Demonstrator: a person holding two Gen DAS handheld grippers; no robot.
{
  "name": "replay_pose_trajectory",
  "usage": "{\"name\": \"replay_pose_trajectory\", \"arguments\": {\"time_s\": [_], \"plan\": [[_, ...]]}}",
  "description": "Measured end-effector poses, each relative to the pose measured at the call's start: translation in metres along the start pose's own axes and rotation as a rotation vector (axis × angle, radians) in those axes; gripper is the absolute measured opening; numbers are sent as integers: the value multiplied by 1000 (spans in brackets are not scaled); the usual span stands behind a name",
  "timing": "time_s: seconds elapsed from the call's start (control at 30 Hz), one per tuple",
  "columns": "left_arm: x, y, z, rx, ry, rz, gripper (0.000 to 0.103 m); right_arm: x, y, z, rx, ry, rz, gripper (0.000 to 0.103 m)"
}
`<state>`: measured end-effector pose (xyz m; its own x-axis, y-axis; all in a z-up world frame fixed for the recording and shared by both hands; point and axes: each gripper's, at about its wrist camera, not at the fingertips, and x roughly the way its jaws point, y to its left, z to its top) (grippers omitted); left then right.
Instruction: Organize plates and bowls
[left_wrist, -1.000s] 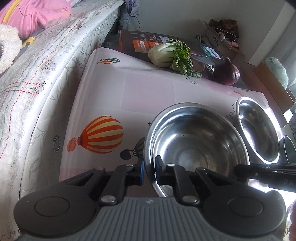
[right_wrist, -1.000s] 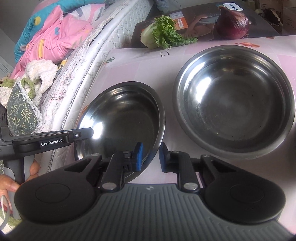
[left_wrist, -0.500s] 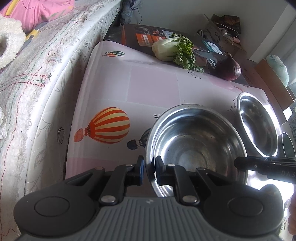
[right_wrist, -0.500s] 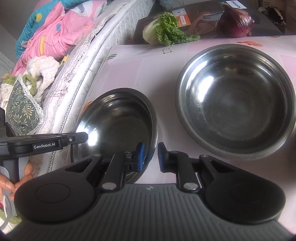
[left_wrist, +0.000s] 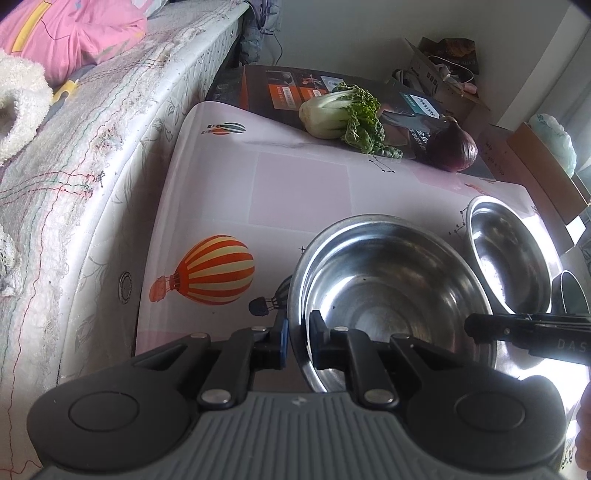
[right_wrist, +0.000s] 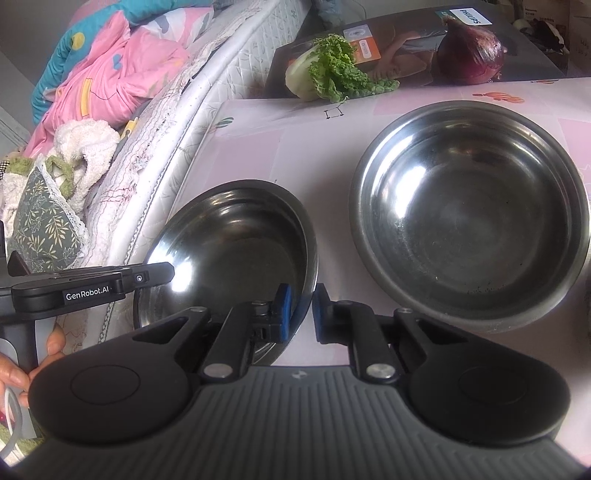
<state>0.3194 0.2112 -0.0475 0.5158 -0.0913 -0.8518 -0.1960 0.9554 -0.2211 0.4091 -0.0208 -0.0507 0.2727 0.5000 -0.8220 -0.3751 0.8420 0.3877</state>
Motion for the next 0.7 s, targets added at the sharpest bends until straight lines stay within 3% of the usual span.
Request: {"name": "replay_pose_trajectory", "arguments": {"time_s": [0.7], "plan": [[-34, -14, 10, 37, -72, 13, 12, -32, 5, 14, -34, -75, 42, 11]]}}
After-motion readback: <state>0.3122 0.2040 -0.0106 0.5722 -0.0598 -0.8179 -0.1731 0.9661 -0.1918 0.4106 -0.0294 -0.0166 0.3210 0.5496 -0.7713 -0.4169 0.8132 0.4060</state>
